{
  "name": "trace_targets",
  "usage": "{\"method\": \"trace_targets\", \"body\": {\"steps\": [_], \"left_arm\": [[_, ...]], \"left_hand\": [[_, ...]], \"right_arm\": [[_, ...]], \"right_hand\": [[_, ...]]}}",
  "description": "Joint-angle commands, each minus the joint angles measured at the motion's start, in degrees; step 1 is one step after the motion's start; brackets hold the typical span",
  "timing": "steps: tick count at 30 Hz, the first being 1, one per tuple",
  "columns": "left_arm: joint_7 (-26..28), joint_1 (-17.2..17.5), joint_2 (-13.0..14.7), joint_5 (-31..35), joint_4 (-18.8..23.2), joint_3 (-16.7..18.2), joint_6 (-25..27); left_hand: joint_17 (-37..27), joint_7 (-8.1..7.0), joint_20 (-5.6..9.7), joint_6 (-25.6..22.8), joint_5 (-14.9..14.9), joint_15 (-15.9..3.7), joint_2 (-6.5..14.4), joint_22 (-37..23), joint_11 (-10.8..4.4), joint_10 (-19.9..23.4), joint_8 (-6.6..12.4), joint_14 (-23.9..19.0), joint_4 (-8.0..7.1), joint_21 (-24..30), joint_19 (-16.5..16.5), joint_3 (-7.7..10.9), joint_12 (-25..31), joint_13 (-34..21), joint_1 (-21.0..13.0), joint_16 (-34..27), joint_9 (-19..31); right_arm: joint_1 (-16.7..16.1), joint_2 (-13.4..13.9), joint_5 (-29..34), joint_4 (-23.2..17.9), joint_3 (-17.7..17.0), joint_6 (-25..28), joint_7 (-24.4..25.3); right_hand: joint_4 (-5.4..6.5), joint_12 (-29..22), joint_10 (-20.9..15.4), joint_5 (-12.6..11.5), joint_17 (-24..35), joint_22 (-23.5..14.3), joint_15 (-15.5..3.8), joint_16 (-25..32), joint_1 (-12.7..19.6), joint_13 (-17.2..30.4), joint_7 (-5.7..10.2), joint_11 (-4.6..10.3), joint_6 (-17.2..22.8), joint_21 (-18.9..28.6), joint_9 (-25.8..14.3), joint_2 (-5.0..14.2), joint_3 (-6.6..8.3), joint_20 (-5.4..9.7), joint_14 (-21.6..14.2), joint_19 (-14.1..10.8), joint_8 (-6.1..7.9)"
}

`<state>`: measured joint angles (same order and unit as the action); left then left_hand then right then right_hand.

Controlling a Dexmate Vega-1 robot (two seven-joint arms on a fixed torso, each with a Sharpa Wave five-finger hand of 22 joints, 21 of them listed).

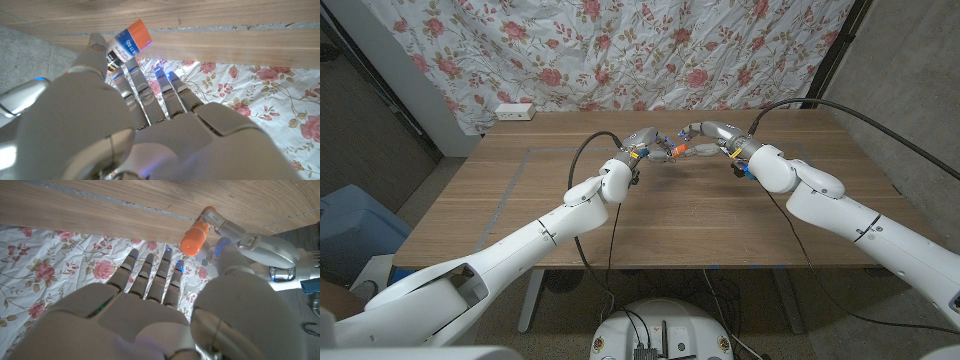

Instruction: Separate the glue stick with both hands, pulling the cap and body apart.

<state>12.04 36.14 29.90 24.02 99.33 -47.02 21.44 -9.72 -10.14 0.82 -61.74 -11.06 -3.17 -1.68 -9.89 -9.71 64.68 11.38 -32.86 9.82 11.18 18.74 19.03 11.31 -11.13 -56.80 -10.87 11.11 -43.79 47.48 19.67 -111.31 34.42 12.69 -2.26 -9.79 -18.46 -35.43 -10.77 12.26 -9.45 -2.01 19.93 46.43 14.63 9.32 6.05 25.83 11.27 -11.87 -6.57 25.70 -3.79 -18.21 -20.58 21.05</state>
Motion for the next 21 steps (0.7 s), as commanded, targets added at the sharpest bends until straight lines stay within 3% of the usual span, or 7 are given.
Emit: {"method": "trace_targets", "body": {"steps": [1, 21], "left_arm": [[0.18, -0.3, -0.2, -0.17, -0.65, 0.12, -0.65], [0.19, -0.93, -0.56, 0.07, -1.41, -0.14, -1.42]], "left_hand": [[-0.3, 1.51, 0.18, -3.22, -0.28, -8.3, 3.13, -0.09, -3.24, 3.6, 0.68, -0.3, -0.3, -0.12, -0.04, 0.1, 0.39, -0.13, -1.54, -0.04, 0.44], [-0.31, 1.45, 0.16, -3.16, -0.28, -8.3, 3.24, -0.09, -3.25, 3.86, 0.65, -0.42, -0.28, -0.08, -0.01, -0.08, 0.42, -0.15, -1.57, -0.09, 0.46]], "right_arm": [[0.0, -1.19, 1.05, 0.72, 0.58, 1.21, 2.5], [-0.48, -2.57, 1.87, 2.15, 1.16, 1.25, 6.19]], "right_hand": [[0.03, -0.74, -2.72, 0.4, 0.09, -0.22, -0.7, 0.82, 1.62, -0.12, 0.49, 0.68, 2.47, 0.23, -0.15, -0.01, -0.43, 0.22, -1.94, -1.2, 1.16], [0.29, -1.15, -10.5, 0.6, 0.41, -0.23, -4.97, 3.09, 3.97, -0.97, 2.06, 3.81, 9.77, 0.01, -0.07, 0.96, -1.76, 1.59, -6.37, -2.85, 4.11]]}}
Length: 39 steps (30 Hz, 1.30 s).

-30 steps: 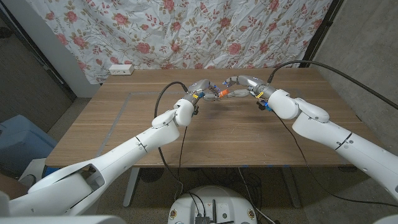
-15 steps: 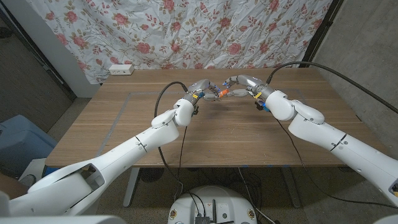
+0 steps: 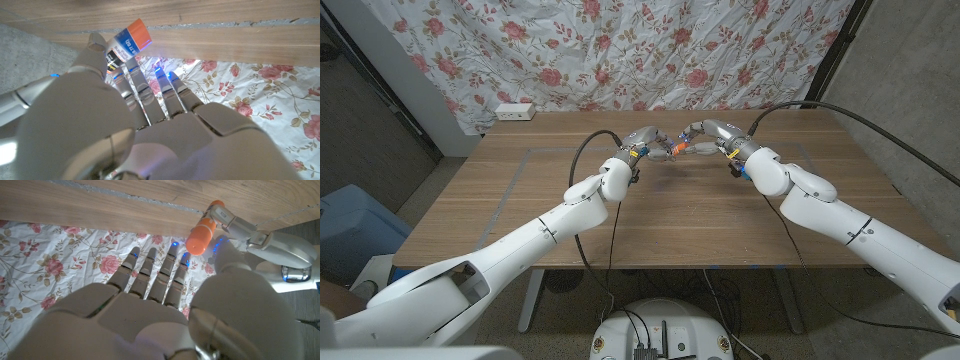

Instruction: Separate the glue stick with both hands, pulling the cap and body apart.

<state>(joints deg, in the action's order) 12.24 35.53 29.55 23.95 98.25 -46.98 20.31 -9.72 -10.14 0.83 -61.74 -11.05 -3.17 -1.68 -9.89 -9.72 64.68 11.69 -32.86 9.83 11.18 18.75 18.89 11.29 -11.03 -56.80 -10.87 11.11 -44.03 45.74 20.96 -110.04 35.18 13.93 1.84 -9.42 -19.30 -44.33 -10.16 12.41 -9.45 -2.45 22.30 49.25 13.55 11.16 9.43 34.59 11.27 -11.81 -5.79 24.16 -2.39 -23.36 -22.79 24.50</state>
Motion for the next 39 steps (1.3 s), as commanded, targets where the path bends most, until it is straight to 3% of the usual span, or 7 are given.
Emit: {"method": "trace_targets", "body": {"steps": [1, 13, 22, 33, 39], "left_arm": [[0.05, -0.35, -0.17, 0.11, -0.44, -0.19, -0.63], [0.07, -0.57, -0.28, -0.07, -0.94, -0.1, -1.42], [-0.25, -0.7, -0.35, -0.01, -1.03, -0.22, -1.35], [-0.07, -0.57, -0.57, 0.22, -0.95, -0.25, -0.66], [0.25, -0.41, -0.52, 0.17, -0.98, -0.2, -1.1]], "left_hand": [[-0.32, 1.45, 0.15, -3.16, -0.3, -8.29, 3.25, -0.09, -3.23, 3.87, 0.34, -0.43, -0.29, -0.08, -0.04, 0.05, 0.43, -0.25, -1.57, -0.1, 0.46], [-0.32, 1.46, 0.13, -3.36, -0.3, -8.31, 3.29, -0.09, -3.24, 3.93, 0.42, -0.46, -0.27, -0.07, -0.06, -0.06, 0.41, -0.25, -1.59, -0.1, 0.47], [-0.32, 1.45, 0.12, -3.32, -0.3, -8.32, 3.33, -0.09, -3.24, 3.97, 0.4, -0.48, -0.26, -0.07, -0.08, -0.15, 0.39, -0.25, -1.6, -0.1, 0.48], [-0.32, 1.41, 0.1, -3.33, -0.31, -8.31, 3.38, -0.09, -3.23, 4.02, 0.4, -0.49, -0.26, -0.06, -0.1, -0.25, 0.37, -0.26, -1.6, -0.09, 0.49], [-0.31, 1.45, 0.13, -3.54, -0.32, -8.32, 3.41, -0.09, -3.23, 4.09, 0.48, -0.49, -0.23, -0.05, -0.11, -0.29, 0.38, -0.26, -1.65, -0.09, 0.49]], "right_arm": [[-0.28, -0.93, 0.62, 0.97, 0.38, -0.06, 2.37], [-0.39, -1.25, 0.97, 1.52, 0.46, 0.37, 3.42], [-0.59, -1.63, 0.63, 2.36, 0.27, -0.23, 4.79], [-0.63, -2.01, 0.4, 3.19, 0.2, -1.29, 6.04], [-0.83, -2.15, 0.27, 3.39, 0.07, -1.56, 6.63]], "right_hand": [[-0.09, -0.36, -2.02, -0.01, 0.3, -0.22, -4.67, 0.83, 1.36, 0.1, 0.22, 0.6, 1.56, -0.01, -0.13, 0.29, -0.26, 0.22, -1.33, -0.68, 0.88], [-0.25, -0.44, -4.23, 0.08, 0.71, -0.22, -6.36, 2.39, 3.54, 0.66, 0.65, 1.4, 3.84, -0.07, -0.23, 0.81, -0.77, 0.67, -3.54, -1.38, 1.94], [0.2, -0.91, -6.6, 0.13, 1.22, -0.23, -6.53, 3.82, 3.81, 1.49, 0.03, 2.08, 7.31, -0.05, -0.5, 1.07, -1.91, 0.75, -4.99, -2.09, 3.71], [0.44, -1.53, -9.47, 0.06, 1.83, -0.23, -8.09, 5.61, 3.98, 2.43, -0.17, 2.65, 9.93, -0.1, -0.81, 1.58, -3.12, 1.19, -6.77, -2.61, 5.32], [0.38, -2.15, -11.95, 0.06, 2.14, -0.24, -8.8, 6.88, 4.63, 3.17, -0.55, 2.8, 12.71, -0.11, -1.02, 2.13, -3.8, 1.37, -7.92, -3.01, 6.94]]}}
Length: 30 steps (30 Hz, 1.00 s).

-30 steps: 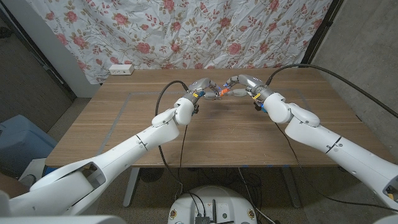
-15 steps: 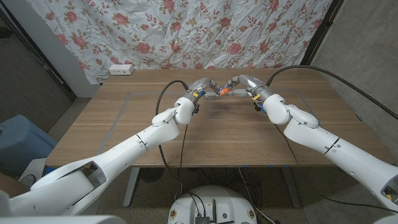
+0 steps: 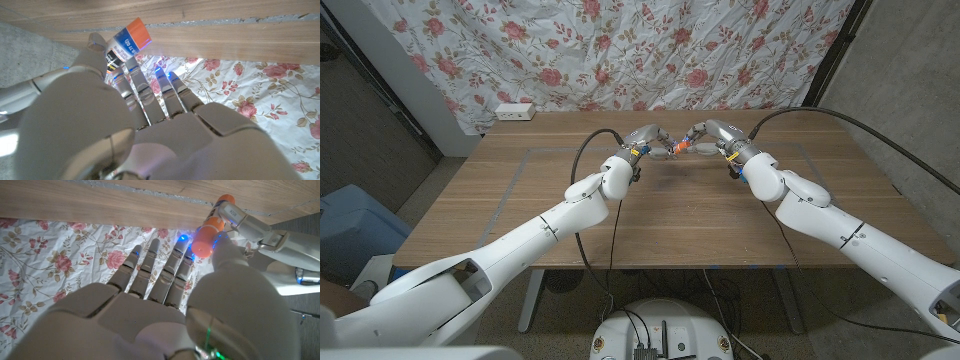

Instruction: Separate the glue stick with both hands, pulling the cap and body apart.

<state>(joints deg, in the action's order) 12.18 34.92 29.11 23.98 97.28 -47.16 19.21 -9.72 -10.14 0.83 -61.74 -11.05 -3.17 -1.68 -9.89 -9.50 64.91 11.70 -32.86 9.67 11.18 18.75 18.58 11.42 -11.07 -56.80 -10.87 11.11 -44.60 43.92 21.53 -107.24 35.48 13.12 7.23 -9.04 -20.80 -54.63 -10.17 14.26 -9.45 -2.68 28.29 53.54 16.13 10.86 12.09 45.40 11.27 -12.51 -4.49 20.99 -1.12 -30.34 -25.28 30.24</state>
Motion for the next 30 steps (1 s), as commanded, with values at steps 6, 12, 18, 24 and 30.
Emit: {"method": "trace_targets", "body": {"steps": [6, 12, 18, 24, 30], "left_arm": [[0.33, 0.17, -0.03, 0.2, -0.08, -0.11, -0.41], [-0.48, 0.31, 0.39, 0.24, 0.46, -0.2, -0.01], [-0.71, 0.53, 0.71, 0.57, 0.92, -0.17, 0.46], [-0.84, 0.52, 0.87, 0.9, 1.11, -0.21, 0.62], [-1.19, 0.63, 1.29, 1.25, 1.45, -0.27, 0.53]], "left_hand": [[-0.32, 1.47, 0.12, -3.56, -0.32, -8.3, 3.47, -0.09, -3.45, 3.95, 0.47, -0.56, -0.09, -0.03, -0.08, -0.04, 0.26, -0.23, -1.65, -0.12, 0.5], [-0.32, 1.41, 0.17, -3.6, -0.33, -8.32, 3.48, -0.09, -3.45, 4.01, 0.48, -0.55, -0.08, -0.02, -0.07, -0.08, 0.26, -0.23, -1.67, -0.1, 0.5], [-0.32, 1.35, 0.14, -3.58, -0.33, -8.32, 3.52, -0.09, -3.45, 4.05, 0.47, -0.59, -0.08, -0.01, -0.05, -0.12, 0.26, -0.24, -1.67, -0.12, 0.5], [-0.32, 1.35, 0.13, -3.5, -0.33, -8.33, 3.54, -0.09, -3.45, 4.08, 0.44, -0.6, -0.08, 0.0, -0.04, -0.17, 0.25, -0.24, -1.68, -0.12, 0.51], [-0.32, 1.34, 0.17, -3.5, -0.33, -8.34, 3.53, -0.09, -3.45, 4.09, 0.43, -0.58, -0.06, -0.01, -0.08, -0.22, 0.23, -0.24, -1.7, -0.1, 0.51]], "right_arm": [[-0.58, -0.34, -0.68, 0.67, -0.47, -1.56, 1.81], [-1.01, -0.14, -1.01, 0.16, -0.92, -1.48, 2.0], [-1.15, 0.13, -1.25, 0.06, -1.15, -1.67, 1.98], [-1.24, 0.41, -1.54, 0.02, -1.24, -2.25, 1.69], [-1.53, 0.86, -1.87, 0.0, -1.58, -3.18, 1.69]], "right_hand": [[-0.21, -0.77, -2.81, -0.1, 0.64, -0.24, -8.94, 1.83, 1.68, 1.04, 0.18, 0.21, 3.4, -0.1, -0.44, 1.97, -0.61, 0.45, -1.54, -0.82, 2.17], [-0.22, -0.62, -3.58, -0.11, 0.85, -0.23, -9.01, 2.47, 2.69, 1.18, 0.73, 0.24, 4.59, -0.21, -0.51, 2.99, -0.73, 0.95, -1.64, -0.75, 2.92], [-0.44, -0.58, -4.33, -0.14, 1.13, -0.21, -9.26, 3.13, 4.2, 1.43, 1.05, 0.26, 5.23, -0.24, -0.53, 4.11, -0.73, 1.28, -1.65, -0.8, 3.4], [-0.42, -0.57, -4.89, -0.04, 1.41, -0.21, -9.15, 3.77, 5.26, 1.83, 1.39, 0.26, 6.07, -0.26, -0.52, 4.74, -1.18, 1.43, -1.52, -0.88, 3.93], [-0.44, -0.69, -5.77, -0.01, 1.66, -0.2, -9.39, 4.52, 6.31, 2.19, 1.5, 0.29, 7.15, -0.22, -0.48, 5.35, -1.7, 1.54, -1.67, -1.16, 4.53]]}}
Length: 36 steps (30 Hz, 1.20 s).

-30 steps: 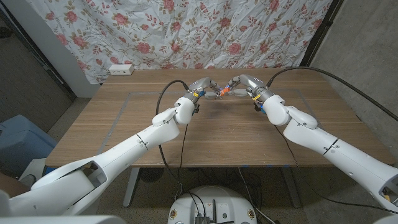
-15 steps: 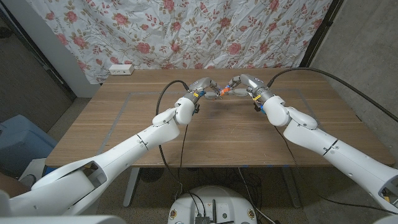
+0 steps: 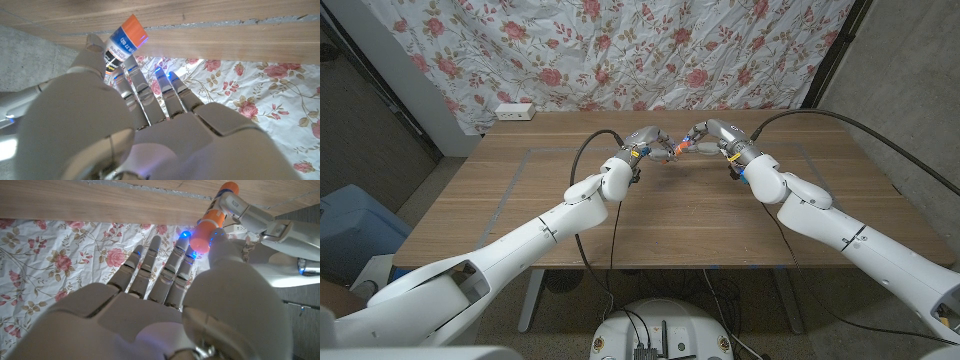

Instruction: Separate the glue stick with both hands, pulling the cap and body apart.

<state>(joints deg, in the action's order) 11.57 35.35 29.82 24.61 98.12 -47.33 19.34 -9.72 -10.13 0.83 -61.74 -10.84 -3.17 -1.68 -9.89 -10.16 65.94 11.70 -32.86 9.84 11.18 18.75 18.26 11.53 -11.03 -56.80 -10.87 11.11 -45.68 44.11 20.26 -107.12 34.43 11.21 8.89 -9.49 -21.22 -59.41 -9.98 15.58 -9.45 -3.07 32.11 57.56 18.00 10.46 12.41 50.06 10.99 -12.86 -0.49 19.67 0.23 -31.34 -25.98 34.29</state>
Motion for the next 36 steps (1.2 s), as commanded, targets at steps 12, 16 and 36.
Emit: {"method": "trace_targets", "body": {"steps": [12, 16, 36], "left_arm": [[-0.56, 0.39, 0.8, 1.17, 0.79, -0.03, 0.43], [-0.68, 0.46, 0.75, 1.38, 0.96, -0.06, 0.84], [-0.29, 0.95, 0.73, 1.9, 0.97, -0.06, 0.87]], "left_hand": [[-0.32, 1.38, 0.15, -3.67, -0.58, -8.45, 3.71, -0.09, -2.8, 3.17, 0.5, -0.61, -0.15, 0.0, -0.06, 0.1, 0.12, -0.28, -1.97, -0.1, 0.52], [-0.32, 1.4, 0.12, -3.69, -0.58, -8.41, 3.74, -0.09, -2.8, 3.22, 0.5, -0.66, -0.16, 0.01, -0.05, 0.07, 0.13, -0.29, -1.98, -0.12, 0.52], [-0.34, 1.3, 0.09, -3.4, -0.58, -8.41, 3.78, -0.09, -2.81, 3.13, 0.38, -0.75, -0.14, 0.02, -0.03, -0.1, 0.03, -0.28, -2.1, -0.13, 0.53]], "right_arm": [[-1.35, 0.89, -0.6, -0.8, -1.1, -1.23, 0.52], [-1.39, 0.94, -0.76, -0.78, -1.2, -1.48, 0.39], [-1.33, 2.07, -2.86, -1.21, -2.24, -2.42, -1.86]], "right_hand": [[0.0, -0.49, -2.07, -0.16, 0.57, -0.21, -9.05, 1.59, 3.44, 0.84, 1.66, 0.01, 3.69, 0.06, 0.04, 1.8, -1.17, 0.39, -0.91, -0.7, 1.11], [0.07, -0.41, -2.13, -0.16, 0.6, -0.21, -9.01, 1.71, 3.57, 0.87, 1.7, 0.01, 3.62, 0.06, 0.07, 1.92, -1.36, 0.51, -0.84, -0.75, 1.12], [0.31, 0.06, -1.89, -0.11, 0.49, -0.22, -8.84, 1.69, 3.63, 0.85, 1.74, -0.03, 3.07, 0.0, 0.15, 2.0, -2.13, 0.12, -0.12, -0.68, 0.98]]}}
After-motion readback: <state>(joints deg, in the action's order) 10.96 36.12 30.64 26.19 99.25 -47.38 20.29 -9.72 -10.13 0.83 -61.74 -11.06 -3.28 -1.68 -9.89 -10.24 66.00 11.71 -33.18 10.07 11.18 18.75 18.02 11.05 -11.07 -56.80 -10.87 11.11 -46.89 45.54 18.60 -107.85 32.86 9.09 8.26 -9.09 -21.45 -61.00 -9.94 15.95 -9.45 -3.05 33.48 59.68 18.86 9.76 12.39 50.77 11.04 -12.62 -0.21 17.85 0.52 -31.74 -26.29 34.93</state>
